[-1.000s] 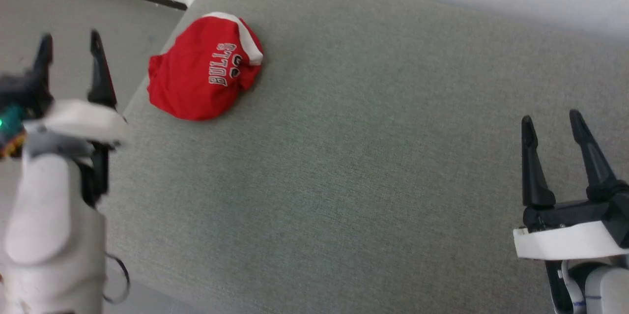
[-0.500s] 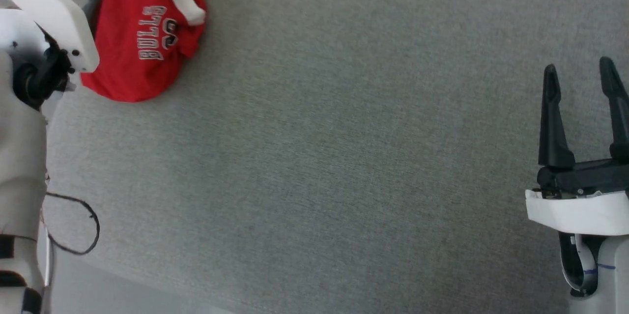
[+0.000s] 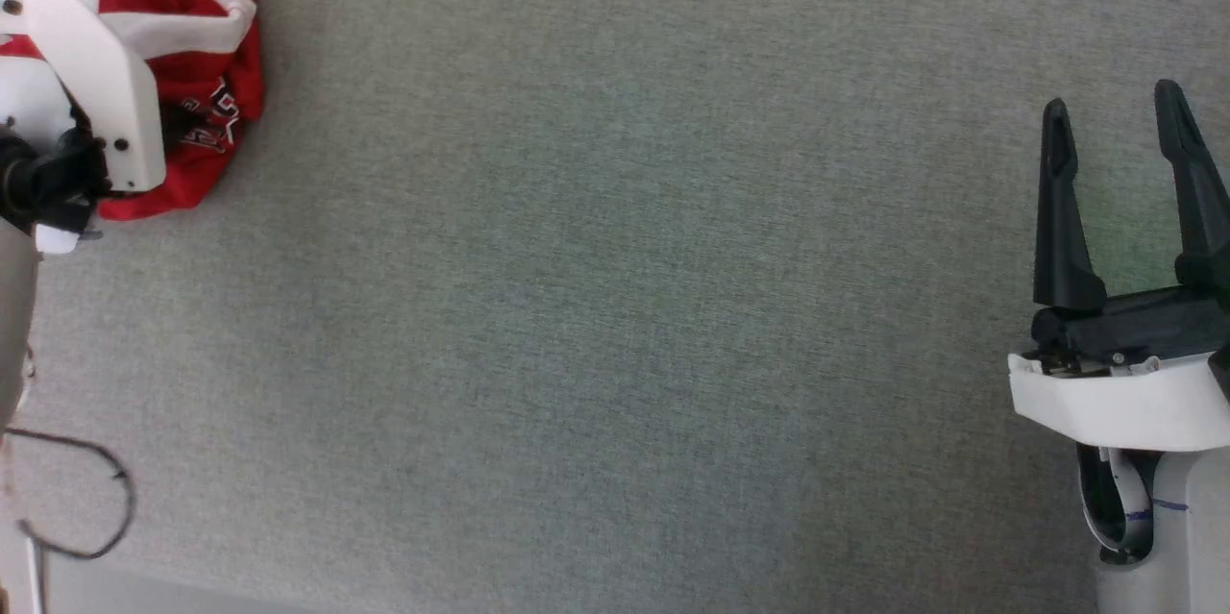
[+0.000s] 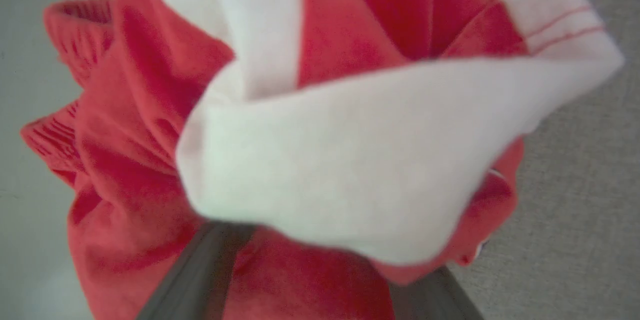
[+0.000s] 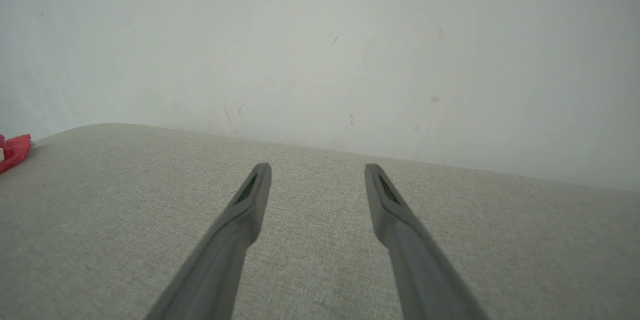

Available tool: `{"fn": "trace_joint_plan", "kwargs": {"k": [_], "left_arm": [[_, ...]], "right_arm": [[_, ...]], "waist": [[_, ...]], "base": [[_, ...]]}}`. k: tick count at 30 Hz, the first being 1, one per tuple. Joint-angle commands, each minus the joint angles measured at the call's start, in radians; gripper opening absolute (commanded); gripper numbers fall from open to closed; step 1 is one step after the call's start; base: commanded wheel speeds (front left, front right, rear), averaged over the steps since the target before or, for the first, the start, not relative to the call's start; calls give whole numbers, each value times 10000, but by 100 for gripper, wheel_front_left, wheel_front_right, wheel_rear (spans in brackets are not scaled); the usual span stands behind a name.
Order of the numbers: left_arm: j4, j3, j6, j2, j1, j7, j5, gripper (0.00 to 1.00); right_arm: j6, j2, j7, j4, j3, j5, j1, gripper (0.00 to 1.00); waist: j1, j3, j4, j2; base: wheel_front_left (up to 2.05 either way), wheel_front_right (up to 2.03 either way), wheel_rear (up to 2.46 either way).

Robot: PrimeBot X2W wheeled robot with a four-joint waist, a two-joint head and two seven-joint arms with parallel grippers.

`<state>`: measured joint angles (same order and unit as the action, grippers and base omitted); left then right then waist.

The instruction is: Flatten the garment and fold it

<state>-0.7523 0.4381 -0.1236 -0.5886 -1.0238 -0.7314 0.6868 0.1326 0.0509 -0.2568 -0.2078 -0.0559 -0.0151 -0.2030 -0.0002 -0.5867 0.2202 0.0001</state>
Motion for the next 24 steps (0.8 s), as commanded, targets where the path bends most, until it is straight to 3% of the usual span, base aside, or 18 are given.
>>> {"fn": "trace_joint_plan", "kwargs": {"k": [1, 2, 7, 16, 20, 24], "left_arm": [[-146, 526, -70, 208, 457, -96, 137, 72], [-168, 662, -70, 152, 467, -41, 182, 0], [-88, 848, -70, -290, 114, 780, 417, 0], [1074, 1597, -70, -923, -1306, 2670, -421, 0], [1691, 2075, -70, -915, -1699, 2975, -608, 0], [2512, 2821, -70, -560, -2139, 3175, -625, 0]], "right_arm": [[-19, -7, -49, 47, 72, 80, -115, 100], [-19, -7, -49, 74, 87, 99, -95, 100], [-19, -7, -49, 149, 51, 252, 75, 100], [-19, -7, -49, 336, 8, 728, 559, 100], [-19, -7, -49, 388, -20, 902, 763, 100], [-19, -7, -49, 481, -51, 1092, 1092, 100]], "waist": [[2, 21, -171, -1], [2, 90, -181, -1], [2, 661, -110, -1], [2, 2191, -111, -1], [2, 2647, -279, -1], [2, 3226, -670, -1]], "base": [[0, 0, 0], [0, 0, 0], [0, 0, 0], [0, 0, 0], [0, 0, 0], [0, 0, 0]]}}
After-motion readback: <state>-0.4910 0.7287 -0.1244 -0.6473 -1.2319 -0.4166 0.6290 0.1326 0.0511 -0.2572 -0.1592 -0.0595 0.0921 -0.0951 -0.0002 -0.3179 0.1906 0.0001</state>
